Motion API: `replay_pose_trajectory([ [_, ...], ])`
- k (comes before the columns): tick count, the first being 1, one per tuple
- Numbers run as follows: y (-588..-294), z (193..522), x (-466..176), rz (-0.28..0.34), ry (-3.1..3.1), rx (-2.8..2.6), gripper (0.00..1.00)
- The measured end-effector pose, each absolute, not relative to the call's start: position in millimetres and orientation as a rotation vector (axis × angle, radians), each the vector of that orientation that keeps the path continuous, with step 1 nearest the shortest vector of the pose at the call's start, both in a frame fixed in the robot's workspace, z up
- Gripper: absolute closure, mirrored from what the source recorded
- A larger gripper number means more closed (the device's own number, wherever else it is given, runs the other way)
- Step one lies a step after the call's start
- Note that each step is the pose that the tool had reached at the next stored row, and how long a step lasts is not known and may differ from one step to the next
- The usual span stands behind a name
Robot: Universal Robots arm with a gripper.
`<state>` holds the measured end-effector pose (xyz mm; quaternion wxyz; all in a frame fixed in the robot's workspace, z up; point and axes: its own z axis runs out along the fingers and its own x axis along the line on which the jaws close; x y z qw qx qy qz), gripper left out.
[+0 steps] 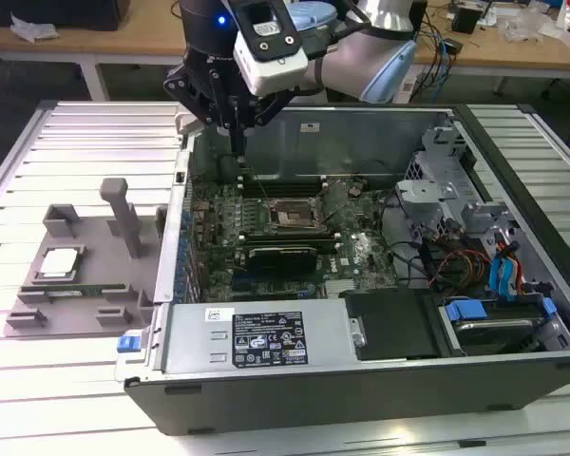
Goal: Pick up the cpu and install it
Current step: 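Reach for the cpu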
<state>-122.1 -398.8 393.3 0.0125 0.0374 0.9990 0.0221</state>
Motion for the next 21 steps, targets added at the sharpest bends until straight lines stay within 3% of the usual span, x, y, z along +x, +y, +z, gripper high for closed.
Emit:
replay_pose_trajectory([
  [21,-398.8,393.3,-215.9,0.069,3.113,0.117,0.89],
])
